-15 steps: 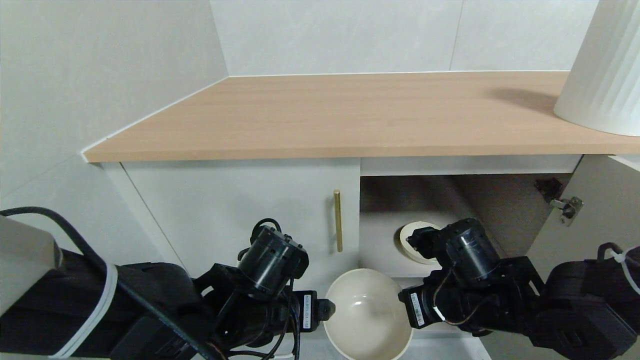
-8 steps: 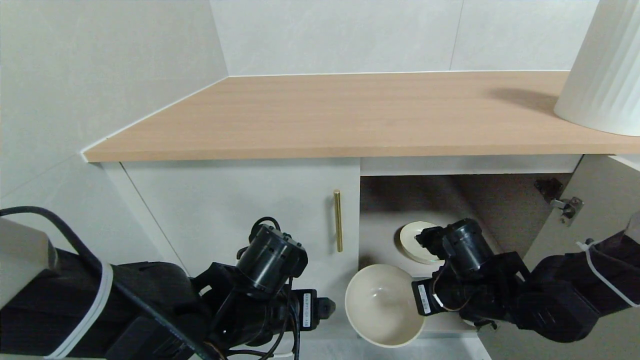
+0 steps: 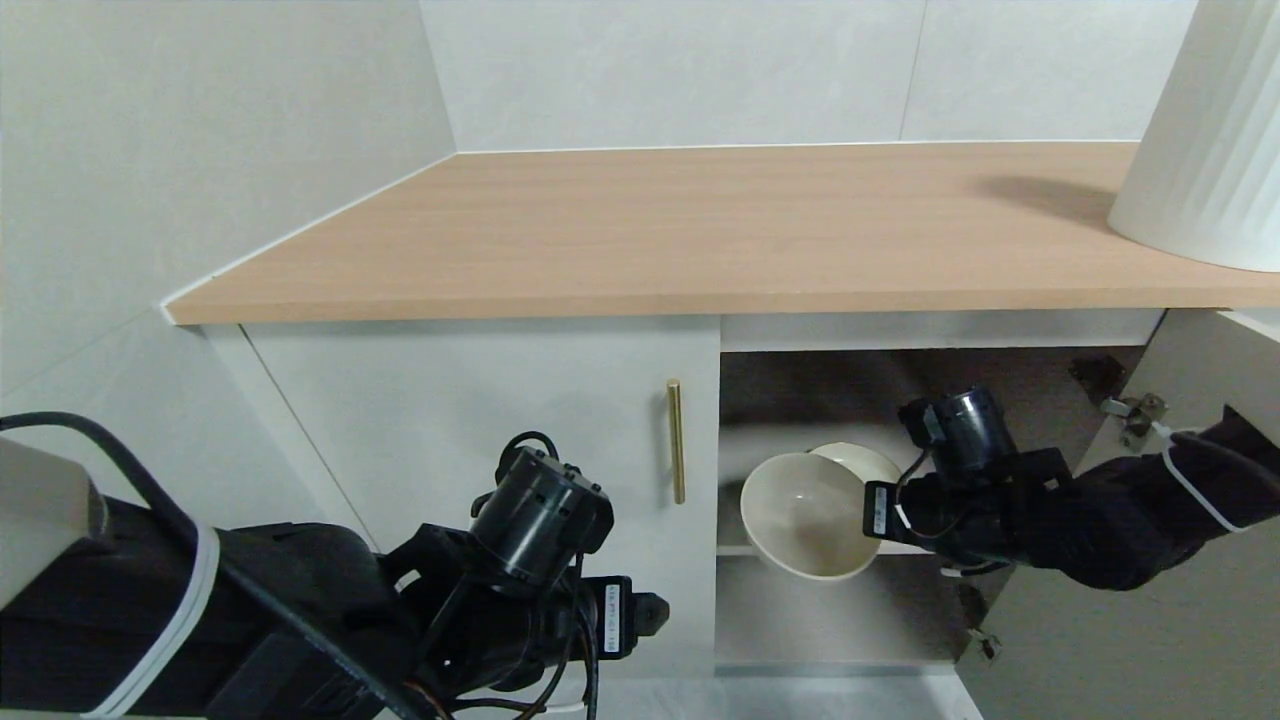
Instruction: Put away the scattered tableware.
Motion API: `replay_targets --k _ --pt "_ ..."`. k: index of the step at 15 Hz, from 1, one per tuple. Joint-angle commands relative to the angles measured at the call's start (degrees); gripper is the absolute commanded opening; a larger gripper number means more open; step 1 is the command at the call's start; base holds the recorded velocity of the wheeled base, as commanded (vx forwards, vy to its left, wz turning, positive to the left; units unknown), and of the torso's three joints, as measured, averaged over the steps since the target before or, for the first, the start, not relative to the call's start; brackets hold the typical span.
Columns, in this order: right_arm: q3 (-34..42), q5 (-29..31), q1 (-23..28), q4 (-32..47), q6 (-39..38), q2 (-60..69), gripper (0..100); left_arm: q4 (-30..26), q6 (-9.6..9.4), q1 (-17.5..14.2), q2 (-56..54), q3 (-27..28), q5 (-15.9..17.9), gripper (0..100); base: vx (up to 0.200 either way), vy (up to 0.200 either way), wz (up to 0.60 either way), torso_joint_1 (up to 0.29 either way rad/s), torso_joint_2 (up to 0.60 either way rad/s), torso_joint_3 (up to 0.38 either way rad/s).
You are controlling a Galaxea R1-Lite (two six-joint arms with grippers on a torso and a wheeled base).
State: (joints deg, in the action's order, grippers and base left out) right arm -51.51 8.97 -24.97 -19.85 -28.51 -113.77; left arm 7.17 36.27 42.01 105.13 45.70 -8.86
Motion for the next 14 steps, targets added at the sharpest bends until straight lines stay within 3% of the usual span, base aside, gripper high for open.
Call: replay_targets --k 1,7,14 --pt "-2.6 0.1 1.6 0.0 -2.5 -1.9 0 0.0 0.03 0.0 -0.1 0.0 0.0 100 0.000 0.000 0.00 0.000 0.00 0.000" --pt "-7.0 2.5 4.7 0.1 -8.4 -3.1 0 0.0 0.03 0.0 -0.1 0.1 0.0 100 0.000 0.000 0.00 0.000 0.00 0.000" --pt "-9.0 7.8 7.0 0.5 -8.0 -6.5 0 0.0 0.03 0.0 0.0 0.1 0.0 100 0.000 0.000 0.00 0.000 0.00 0.000"
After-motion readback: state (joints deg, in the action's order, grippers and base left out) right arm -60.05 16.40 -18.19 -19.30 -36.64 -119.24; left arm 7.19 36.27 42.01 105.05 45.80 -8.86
